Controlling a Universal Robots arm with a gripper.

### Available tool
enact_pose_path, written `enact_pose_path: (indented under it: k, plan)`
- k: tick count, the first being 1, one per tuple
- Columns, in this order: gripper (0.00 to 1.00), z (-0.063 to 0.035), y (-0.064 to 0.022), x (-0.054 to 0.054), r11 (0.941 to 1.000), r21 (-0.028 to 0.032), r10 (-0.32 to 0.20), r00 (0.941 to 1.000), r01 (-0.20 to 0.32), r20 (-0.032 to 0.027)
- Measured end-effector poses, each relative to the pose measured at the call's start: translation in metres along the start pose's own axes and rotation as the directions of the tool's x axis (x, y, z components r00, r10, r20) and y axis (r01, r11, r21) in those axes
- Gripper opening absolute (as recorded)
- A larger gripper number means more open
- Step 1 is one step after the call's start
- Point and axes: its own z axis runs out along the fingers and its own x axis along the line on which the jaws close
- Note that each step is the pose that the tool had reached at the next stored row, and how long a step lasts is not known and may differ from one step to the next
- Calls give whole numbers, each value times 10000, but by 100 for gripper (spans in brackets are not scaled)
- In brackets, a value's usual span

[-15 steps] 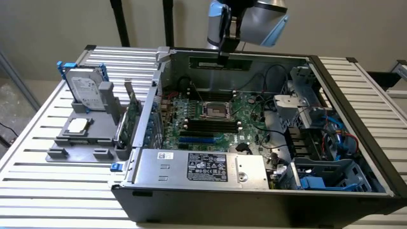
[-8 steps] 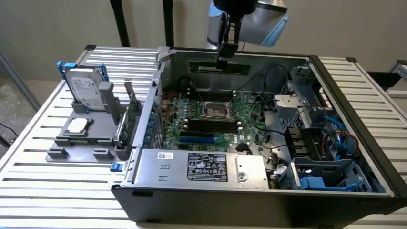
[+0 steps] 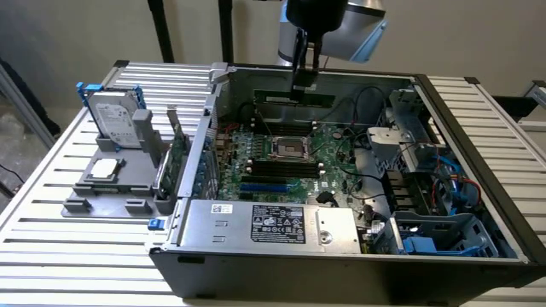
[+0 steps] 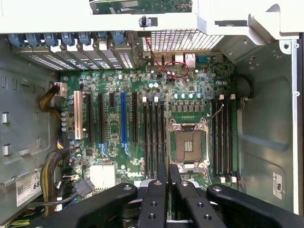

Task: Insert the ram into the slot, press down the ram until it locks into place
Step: 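Insert the ram into the slot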

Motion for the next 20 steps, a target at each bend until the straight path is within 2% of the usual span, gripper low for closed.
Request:
enact_pose_path:
  k: [20]
  plan:
    - [13, 358, -58, 169, 10000, -3, 0, 10000, 0, -1]
